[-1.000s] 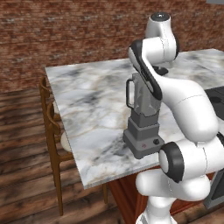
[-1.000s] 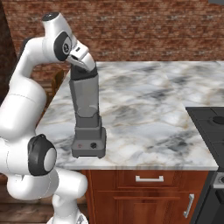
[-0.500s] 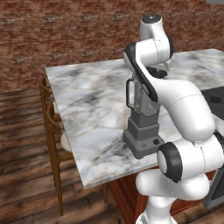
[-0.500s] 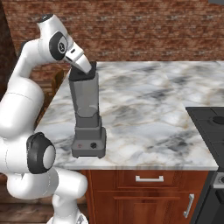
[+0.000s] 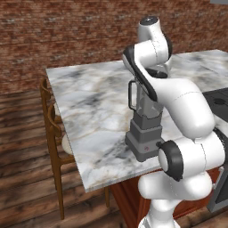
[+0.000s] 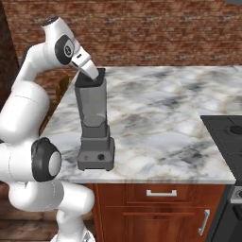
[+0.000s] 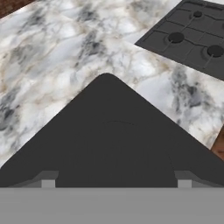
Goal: Grab the lemon and onion from the fridge, place them in the blender, close the lid, and turn on the blender to create a marinade.
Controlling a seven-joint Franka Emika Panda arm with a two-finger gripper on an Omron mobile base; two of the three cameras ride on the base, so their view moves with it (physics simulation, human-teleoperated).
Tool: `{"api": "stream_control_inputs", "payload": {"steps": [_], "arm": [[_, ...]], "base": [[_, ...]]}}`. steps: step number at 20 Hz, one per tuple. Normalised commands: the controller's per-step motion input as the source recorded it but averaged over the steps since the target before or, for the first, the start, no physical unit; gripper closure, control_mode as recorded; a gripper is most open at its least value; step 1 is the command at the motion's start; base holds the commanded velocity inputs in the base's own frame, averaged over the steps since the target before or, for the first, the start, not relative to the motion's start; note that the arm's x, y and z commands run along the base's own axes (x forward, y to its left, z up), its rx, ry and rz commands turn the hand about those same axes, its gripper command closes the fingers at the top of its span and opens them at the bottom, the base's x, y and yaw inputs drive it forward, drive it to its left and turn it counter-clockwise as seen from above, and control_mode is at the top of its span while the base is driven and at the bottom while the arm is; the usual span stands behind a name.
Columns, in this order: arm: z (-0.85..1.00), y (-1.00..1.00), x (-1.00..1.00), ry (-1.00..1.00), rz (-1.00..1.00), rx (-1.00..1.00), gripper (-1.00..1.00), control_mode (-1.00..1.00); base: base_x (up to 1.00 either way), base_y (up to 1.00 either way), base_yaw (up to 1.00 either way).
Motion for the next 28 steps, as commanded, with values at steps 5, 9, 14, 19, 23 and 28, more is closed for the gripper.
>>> {"api": "stream_control_inputs", "payload": {"steps": [5,9,14,19,23,28], "arm": [[0.0,0.0,0.17,0.05,0.0,0.0,1.0,-1.0],[0.0,0.0,0.03,0.07,0.0,0.0,1.0,-1.0],[-0.01,0.0,0.0,0.07,0.0,0.0,1.0,-1.0],[-0.06,0.0,0.0,0.03,0.0,0.0,1.0,-1.0],[-0.15,0.0,-0.13,0.0,0.0,0.0,1.0,-1.0],[-0.2,0.0,-0.39,-0.04,0.0,0.0,1.0,-1.0]], "base": [[0.0,0.0,0.0],[0.0,0.0,0.0],[0.0,0.0,0.0],[0.0,0.0,0.0],[0.0,0.0,0.0],[0.0,0.0,0.0]]}}
